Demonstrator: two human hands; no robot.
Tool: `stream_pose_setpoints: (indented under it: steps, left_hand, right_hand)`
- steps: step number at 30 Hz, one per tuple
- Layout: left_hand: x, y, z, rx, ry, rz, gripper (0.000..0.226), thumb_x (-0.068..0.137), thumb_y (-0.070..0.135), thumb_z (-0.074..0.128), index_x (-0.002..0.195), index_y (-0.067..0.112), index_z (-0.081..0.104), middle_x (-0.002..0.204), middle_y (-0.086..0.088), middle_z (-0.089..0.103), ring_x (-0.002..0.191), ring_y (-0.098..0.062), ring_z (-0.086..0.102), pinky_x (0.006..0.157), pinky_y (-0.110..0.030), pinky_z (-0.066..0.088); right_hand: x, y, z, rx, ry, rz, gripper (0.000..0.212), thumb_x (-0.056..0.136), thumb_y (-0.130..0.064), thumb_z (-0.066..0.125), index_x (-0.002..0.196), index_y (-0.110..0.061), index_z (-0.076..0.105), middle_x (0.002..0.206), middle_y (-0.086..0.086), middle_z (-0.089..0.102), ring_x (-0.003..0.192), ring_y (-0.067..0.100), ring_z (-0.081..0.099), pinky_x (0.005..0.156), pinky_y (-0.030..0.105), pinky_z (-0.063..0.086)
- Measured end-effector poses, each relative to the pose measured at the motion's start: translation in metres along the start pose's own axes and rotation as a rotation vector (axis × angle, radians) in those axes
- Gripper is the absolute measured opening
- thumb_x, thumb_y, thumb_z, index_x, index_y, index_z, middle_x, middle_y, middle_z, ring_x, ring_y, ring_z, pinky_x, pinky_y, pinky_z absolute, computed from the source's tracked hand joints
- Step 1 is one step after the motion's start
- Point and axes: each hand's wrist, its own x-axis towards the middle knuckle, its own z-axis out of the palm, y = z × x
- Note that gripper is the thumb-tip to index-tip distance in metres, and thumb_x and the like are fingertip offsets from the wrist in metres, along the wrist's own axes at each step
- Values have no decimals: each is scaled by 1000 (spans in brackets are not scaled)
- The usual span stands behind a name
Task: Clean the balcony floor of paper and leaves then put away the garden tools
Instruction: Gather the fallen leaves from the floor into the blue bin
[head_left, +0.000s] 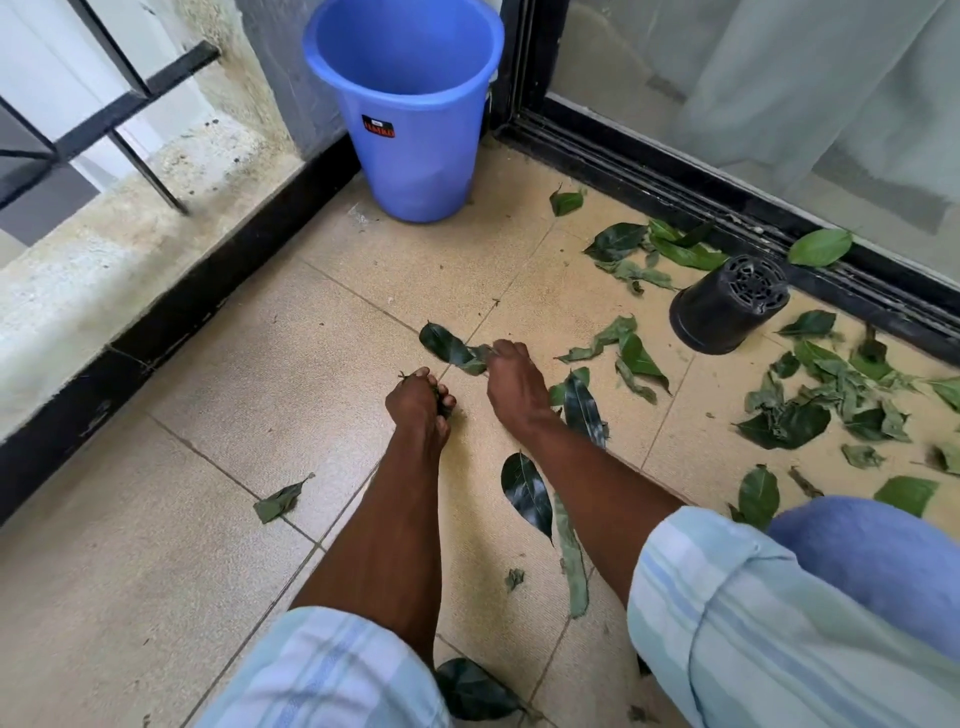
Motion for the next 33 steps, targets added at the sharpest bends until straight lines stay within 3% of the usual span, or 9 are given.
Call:
stream_pose_setpoints:
  steps: [5, 8, 13, 16, 18, 20, 23, 27, 33]
  left_hand:
    - [-3, -5, -6, 77, -10, 16, 6, 97, 13, 52, 94, 11, 58, 61, -2, 46, 39, -9, 38, 35, -17, 27]
    - [-7, -6, -9, 161, -47, 79, 27, 92, 36, 65, 91, 9, 60, 58, -2, 43, 37, -8, 38, 36, -18, 31]
    - [-22, 1, -10, 182, -214, 95, 66, 77, 71, 62, 100, 9, 68, 68, -6, 63, 55, -14, 57, 50, -25, 45]
    - [-24, 10, -16, 69, -190, 115, 43, 90, 49, 61, 91, 7, 67, 79, -10, 68, 62, -18, 62, 52, -26, 47]
    - [-24, 16, -24, 43, -94, 134, 20, 96, 28, 58, 89, 11, 64, 69, -7, 59, 49, -15, 49, 42, -22, 38]
    - [-23, 20, -37, -8, 5, 138, 15, 98, 14, 49, 99, 12, 64, 61, -3, 48, 43, -11, 39, 38, -20, 31]
    - [-20, 24, -53, -72, 33, 143, 23, 100, 4, 37, 106, 6, 58, 54, 0, 36, 35, -7, 33, 35, -16, 24]
    - [-17, 23, -72, -70, 26, 138, 28, 98, -3, 30, 110, 4, 55, 65, -2, 36, 46, -9, 33, 36, -18, 22]
    - [-26, 13, -83, -75, -24, 75, 23, 99, -5, 31, 101, 5, 52, 75, -11, 54, 49, -14, 56, 39, -20, 45]
  right_hand:
    - [-10, 7, -3, 84, 61, 230, 19, 93, -2, 57, 110, -5, 65, 99, 9, 65, 82, 16, 59, 61, 19, 39]
    - [-2, -7, -22, 671, 100, 535, 16, 83, 0, 70, 97, -8, 66, 85, 7, 69, 69, 16, 63, 51, 21, 45]
    - [-1, -55, -48, 1040, -141, 482, 8, 77, -3, 75, 80, -8, 70, 80, 7, 71, 67, 18, 67, 60, 29, 57]
    - [-4, -72, -56, 1054, -448, 375, 10, 87, -2, 60, 83, -6, 69, 69, 7, 65, 55, 15, 58, 48, 24, 46]
    - [1, -68, -59, 1047, -640, 264, 10, 88, -5, 63, 92, -7, 71, 82, 7, 70, 68, 16, 64, 59, 22, 50]
    - [10, -61, -59, 1063, -621, 227, 15, 88, -7, 65, 101, -7, 72, 99, 7, 73, 88, 18, 69, 76, 26, 56]
    - [27, -54, -46, 693, -250, 205, 40, 88, 5, 54, 124, -9, 63, 130, 9, 60, 116, 21, 57, 90, 23, 46]
    - [33, -43, -20, 88, -394, -215, 71, 85, 9, 49, 149, -10, 26, 159, 8, 16, 142, 29, 20, 108, 38, 34]
    - [-9, -46, 4, -242, -163, -318, 40, 91, 3, 49, 131, 0, 49, 133, 15, 46, 117, 26, 46, 88, 31, 47]
